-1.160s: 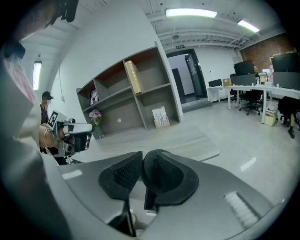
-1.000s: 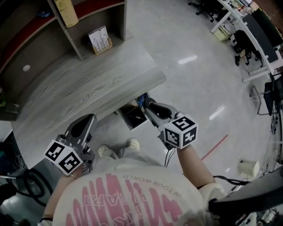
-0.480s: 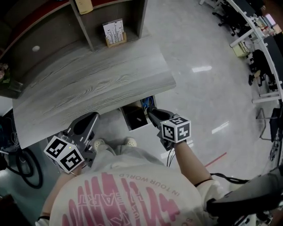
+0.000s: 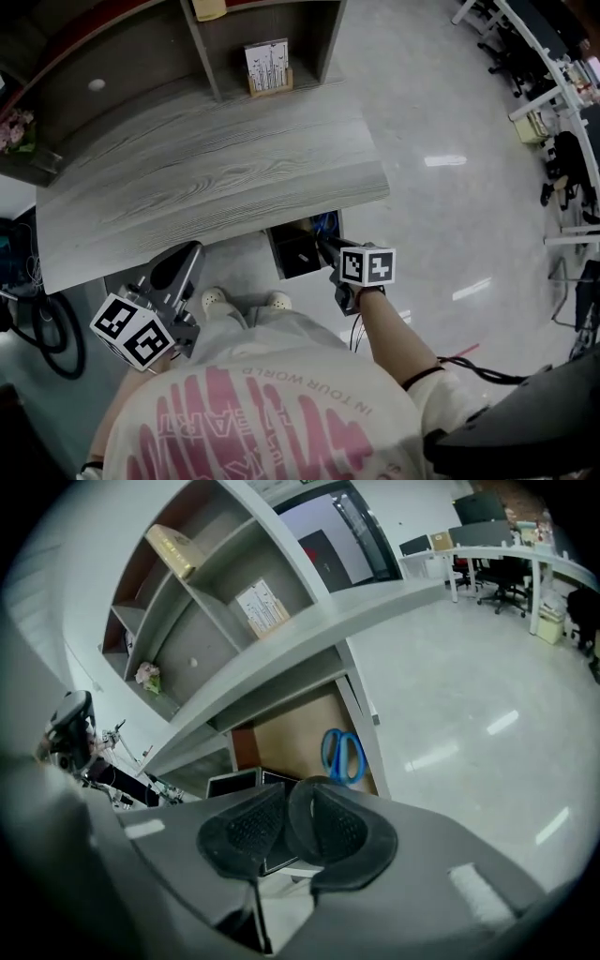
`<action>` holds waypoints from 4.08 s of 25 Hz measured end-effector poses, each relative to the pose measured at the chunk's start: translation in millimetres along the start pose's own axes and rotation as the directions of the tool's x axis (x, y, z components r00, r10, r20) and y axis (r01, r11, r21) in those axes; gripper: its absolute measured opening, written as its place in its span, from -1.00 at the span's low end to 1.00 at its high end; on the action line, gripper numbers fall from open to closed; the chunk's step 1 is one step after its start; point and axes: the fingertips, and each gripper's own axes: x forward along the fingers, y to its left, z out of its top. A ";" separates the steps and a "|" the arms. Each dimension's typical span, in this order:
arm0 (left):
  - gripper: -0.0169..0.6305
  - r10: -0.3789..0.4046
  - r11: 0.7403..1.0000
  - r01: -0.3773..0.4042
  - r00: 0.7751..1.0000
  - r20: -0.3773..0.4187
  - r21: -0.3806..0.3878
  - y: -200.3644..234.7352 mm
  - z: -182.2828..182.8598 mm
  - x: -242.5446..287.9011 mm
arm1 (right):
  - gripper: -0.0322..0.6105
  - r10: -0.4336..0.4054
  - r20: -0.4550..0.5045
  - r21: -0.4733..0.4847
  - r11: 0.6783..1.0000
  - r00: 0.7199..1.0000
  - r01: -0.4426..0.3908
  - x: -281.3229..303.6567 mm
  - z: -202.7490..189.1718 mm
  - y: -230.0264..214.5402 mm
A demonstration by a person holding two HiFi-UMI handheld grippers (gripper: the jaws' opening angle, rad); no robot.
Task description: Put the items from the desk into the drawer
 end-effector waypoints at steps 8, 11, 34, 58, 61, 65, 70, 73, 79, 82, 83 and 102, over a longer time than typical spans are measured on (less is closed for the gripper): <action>-0.89 -0.011 1.000 0.011 1.000 -0.027 -0.003 -6.2 -9.9 3.4 | -0.58 -0.007 -0.021 0.041 0.999 1.000 0.008 15.8 -4.1 -7.3; -0.89 -0.011 1.000 0.011 0.999 -0.034 -0.001 -5.0 -9.9 3.1 | -0.58 -0.008 -0.030 0.036 0.999 1.000 0.010 21.1 -6.0 -10.0; -0.89 -0.048 0.999 0.049 0.998 -0.040 0.015 3.7 3.2 21.8 | -0.89 -0.077 -0.034 0.058 0.995 0.996 0.079 33.8 -5.5 -20.8; -0.89 -0.235 0.970 0.231 0.971 0.051 0.080 21.2 64.6 -34.4 | -0.89 0.273 0.424 -0.187 0.959 0.863 -0.212 -84.4 126.7 232.8; -0.89 -0.250 0.965 0.243 0.966 0.072 0.095 25.6 75.6 -54.0 | -0.89 0.355 0.430 -0.257 0.929 0.830 -0.265 -89.7 136.2 280.2; -0.89 -0.274 0.957 0.260 0.956 0.104 0.126 37.2 97.8 -83.3 | -0.89 0.442 0.411 -0.276 0.894 0.797 -0.354 -87.4 143.9 331.8; -0.89 -0.267 0.957 0.241 0.950 0.163 0.160 65.1 122.7 -116.1 | -0.89 0.473 0.402 -0.318 0.875 0.784 -0.365 -76.7 147.4 376.4; -0.89 -0.281 0.953 0.256 0.947 0.156 0.164 75.6 125.2 -133.4 | -0.89 0.479 0.411 -0.329 0.871 0.776 -0.364 -71.3 142.7 396.5; -0.89 -0.308 0.939 0.279 0.942 0.134 0.201 90.4 131.8 -152.1 | -0.89 0.480 0.430 -0.357 0.869 0.765 -0.344 -66.1 145.9 428.1; -0.89 -0.344 0.929 0.313 0.926 0.155 0.196 92.6 138.0 -163.5 | -0.89 0.480 0.435 -0.365 0.867 0.762 -0.339 -63.6 143.9 438.5; -0.89 -0.357 0.925 0.325 0.919 0.164 0.195 93.0 140.0 -167.3 | -0.89 0.479 0.437 -0.366 0.868 0.761 -0.336 -63.0 143.4 441.6; -0.89 -0.249 0.965 0.213 0.925 0.287 0.152 151.6 170.0 -190.5 | -0.89 0.383 0.564 -0.571 0.821 0.732 0.010 -108.2 248.9 467.6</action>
